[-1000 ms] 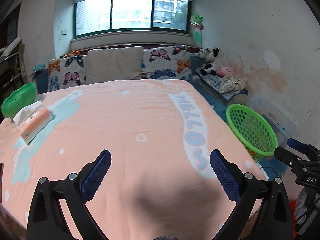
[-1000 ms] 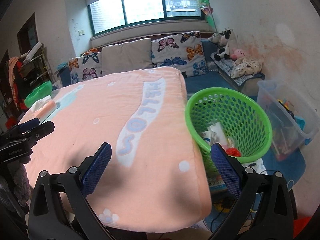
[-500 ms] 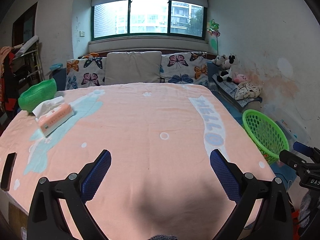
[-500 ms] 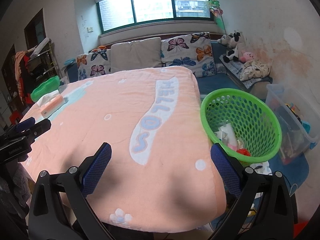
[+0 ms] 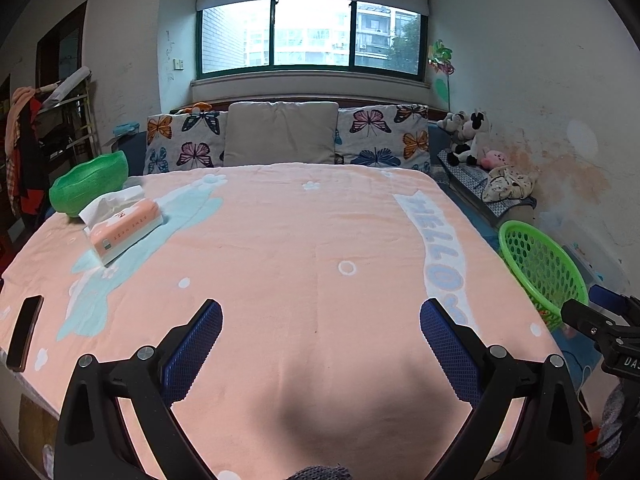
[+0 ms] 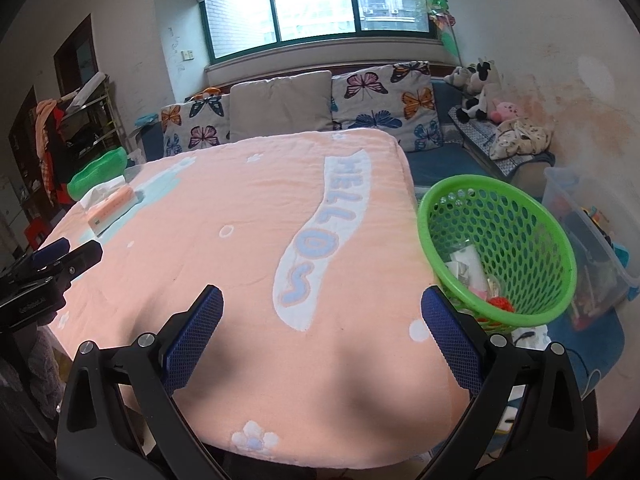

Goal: Collect trash

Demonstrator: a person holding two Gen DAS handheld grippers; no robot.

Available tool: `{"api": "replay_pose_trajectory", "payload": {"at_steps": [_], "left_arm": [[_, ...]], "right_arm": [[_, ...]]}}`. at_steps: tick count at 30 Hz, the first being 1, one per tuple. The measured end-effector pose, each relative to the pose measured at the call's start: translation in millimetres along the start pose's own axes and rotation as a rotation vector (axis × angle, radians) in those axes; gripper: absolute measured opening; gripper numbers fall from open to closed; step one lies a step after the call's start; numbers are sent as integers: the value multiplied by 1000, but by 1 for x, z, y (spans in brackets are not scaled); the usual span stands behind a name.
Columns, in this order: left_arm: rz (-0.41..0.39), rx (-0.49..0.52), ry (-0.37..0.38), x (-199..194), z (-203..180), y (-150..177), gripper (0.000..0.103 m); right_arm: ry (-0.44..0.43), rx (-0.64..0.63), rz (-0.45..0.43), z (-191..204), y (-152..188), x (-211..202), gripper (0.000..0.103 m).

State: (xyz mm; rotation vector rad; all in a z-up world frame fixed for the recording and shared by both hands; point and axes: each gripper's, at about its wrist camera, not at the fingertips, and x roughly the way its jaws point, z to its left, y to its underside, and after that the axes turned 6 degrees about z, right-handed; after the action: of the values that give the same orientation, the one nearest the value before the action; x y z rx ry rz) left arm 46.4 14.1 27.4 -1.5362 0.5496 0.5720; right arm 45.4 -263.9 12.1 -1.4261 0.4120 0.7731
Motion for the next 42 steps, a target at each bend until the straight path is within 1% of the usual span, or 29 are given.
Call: {"api": "replay_pose_trajectory", "payload": {"at_steps": [30,42], "left_arm": [[-12,-6,-80,-1,9,3,96],[-8,-13,-95,2,14,5,96]], "right_arm": [[-28,-34,17,15,-5,12,99],[-33,-42,26,19,-5,16,99]]}}
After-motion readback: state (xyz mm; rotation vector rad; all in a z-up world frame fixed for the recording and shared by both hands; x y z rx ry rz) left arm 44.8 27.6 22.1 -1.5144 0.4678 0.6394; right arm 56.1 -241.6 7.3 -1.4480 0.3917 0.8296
